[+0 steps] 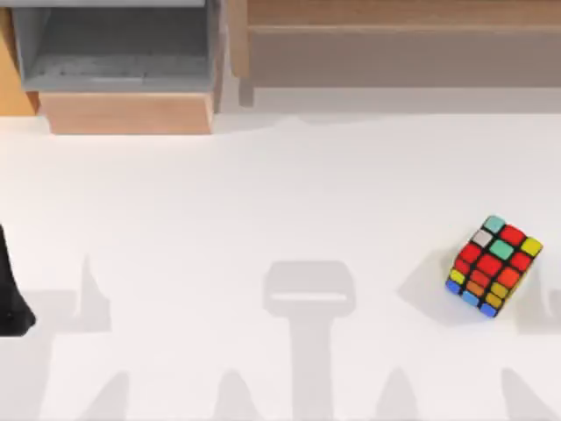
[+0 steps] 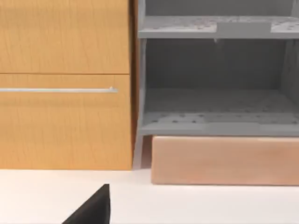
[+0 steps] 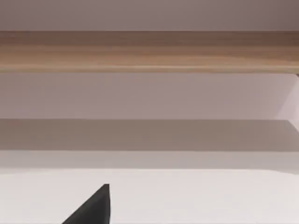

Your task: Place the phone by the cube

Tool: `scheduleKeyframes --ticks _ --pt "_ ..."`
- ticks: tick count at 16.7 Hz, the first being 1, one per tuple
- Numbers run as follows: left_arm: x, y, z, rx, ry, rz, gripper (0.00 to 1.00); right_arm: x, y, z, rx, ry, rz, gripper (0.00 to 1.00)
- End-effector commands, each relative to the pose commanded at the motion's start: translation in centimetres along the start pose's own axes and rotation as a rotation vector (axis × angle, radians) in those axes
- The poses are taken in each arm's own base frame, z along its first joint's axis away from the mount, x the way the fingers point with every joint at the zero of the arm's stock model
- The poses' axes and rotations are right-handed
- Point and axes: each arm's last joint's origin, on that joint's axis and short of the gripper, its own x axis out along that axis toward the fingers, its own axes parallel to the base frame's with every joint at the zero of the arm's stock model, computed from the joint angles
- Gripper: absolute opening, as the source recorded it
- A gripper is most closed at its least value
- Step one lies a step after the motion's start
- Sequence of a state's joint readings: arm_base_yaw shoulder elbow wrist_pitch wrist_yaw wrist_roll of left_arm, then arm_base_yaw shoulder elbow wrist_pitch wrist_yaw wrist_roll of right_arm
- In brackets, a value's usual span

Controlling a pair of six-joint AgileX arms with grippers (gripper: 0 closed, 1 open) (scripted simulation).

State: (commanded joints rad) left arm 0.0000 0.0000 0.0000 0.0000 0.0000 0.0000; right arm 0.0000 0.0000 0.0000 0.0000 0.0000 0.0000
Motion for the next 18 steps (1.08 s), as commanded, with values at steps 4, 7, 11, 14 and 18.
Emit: scheduleKeyframes --ticks 4,7,11,14,18 --pt "0.0 0.1 0.5 0.013 0.022 0.01 1.0 0.0 0.0 0.0 0.0 0.0 0.0 1.0" --pt "0.4 0.5 2.3 0.059 0.117 0.044 1.0 0.0 0.0 0.0 0.0 0.0 0.0 1.0" --pt "2.7 1.7 5.3 0.137 0.374 0.091 1.0 0.0 0.0 0.0 0.0 0.0 0.0 1.0" --pt "6.3 3.3 6.5 0.177 0.647 0.103 1.0 0.0 0.0 0.0 0.0 0.0 0.0 1.0" --pt "12.1 6.8 5.3 0.184 1.029 0.07 1.0 0.0 0.0 0.0 0.0 0.0 0.0 1.0"
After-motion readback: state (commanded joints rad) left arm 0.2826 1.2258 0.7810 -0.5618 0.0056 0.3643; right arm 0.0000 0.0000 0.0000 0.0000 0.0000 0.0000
